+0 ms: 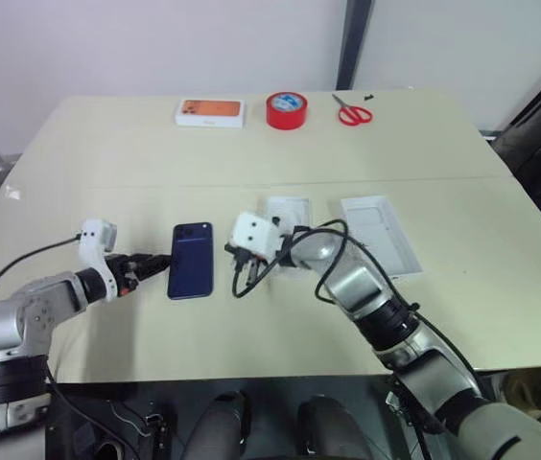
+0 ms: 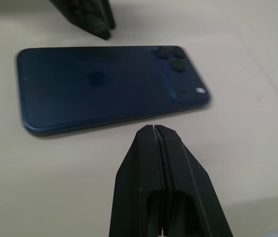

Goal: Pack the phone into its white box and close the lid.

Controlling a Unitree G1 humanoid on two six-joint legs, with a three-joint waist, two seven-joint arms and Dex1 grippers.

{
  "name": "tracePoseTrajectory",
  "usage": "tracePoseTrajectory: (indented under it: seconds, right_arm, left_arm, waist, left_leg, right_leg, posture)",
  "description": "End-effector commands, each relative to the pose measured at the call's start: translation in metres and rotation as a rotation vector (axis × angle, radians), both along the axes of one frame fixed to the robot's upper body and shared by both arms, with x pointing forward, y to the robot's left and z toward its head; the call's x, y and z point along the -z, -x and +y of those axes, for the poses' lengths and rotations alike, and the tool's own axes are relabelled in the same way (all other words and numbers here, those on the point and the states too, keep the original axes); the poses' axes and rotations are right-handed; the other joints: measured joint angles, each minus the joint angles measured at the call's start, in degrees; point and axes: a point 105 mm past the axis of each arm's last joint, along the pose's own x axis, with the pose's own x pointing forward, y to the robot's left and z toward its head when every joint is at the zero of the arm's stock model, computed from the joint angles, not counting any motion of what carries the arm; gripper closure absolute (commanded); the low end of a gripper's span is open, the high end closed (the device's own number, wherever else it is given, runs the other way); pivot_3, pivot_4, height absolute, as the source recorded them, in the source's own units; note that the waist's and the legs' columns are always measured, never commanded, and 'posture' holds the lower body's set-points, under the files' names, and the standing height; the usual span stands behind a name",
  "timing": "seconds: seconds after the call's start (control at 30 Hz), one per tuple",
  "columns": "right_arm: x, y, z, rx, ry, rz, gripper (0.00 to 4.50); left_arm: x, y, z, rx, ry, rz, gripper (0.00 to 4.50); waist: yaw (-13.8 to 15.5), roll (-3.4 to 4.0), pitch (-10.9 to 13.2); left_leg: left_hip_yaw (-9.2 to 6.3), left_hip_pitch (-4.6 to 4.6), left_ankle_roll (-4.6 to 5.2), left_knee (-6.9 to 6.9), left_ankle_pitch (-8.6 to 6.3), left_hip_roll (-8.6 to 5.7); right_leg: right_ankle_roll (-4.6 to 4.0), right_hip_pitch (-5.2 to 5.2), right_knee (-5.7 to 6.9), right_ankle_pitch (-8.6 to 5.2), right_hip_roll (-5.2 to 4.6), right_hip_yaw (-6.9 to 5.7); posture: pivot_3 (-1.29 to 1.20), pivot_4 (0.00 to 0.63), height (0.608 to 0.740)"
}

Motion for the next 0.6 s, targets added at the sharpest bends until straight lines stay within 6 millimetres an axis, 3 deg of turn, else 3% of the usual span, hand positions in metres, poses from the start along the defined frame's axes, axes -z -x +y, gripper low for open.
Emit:
tracePoseTrajectory:
  seconds: [0.03,0.33,0.6]
  right_arm:
    - [0.000,-0.005,0.006,0.012,0.062,0.002,4.48]
    - [0.010,-0.008,0.018,0.022,0.084,0.050,4.48]
    - [0.013,-0.013,0.016,0.043,0.100,0.045,4.48]
  left_arm:
    - [0.017,0.005,-0.010,0.025,0.034,0.110,0.98]
    - [0.039,0.014,-0.048,0.121,0.060,0.232,0.98]
    - [0.049,0.013,-0.078,0.175,0.082,0.277,0.98]
  waist:
    - [0.00,0.00,-0.01]
    - [0.16,0.19,-0.20]
    - [0.74,0.40,-0.40]
  left_leg:
    - [0.00,0.00,-0.01,0.00,0.01,0.00]
    - [0.00,0.01,-0.09,0.00,0.05,-0.05]
    - [-0.03,0.04,-0.08,0.04,0.05,-0.11]
  right_leg:
    - [0.00,-0.01,0.06,0.00,0.00,0.00]
    - [0.00,-0.03,0.14,-0.01,-0.05,0.00]
    - [0.00,0.05,0.15,-0.01,-0.09,-0.03]
  posture:
    - [0.00,0.150,0.734]
    - [0.00,0.150,0.734]
    - [0.00,0.150,0.734]
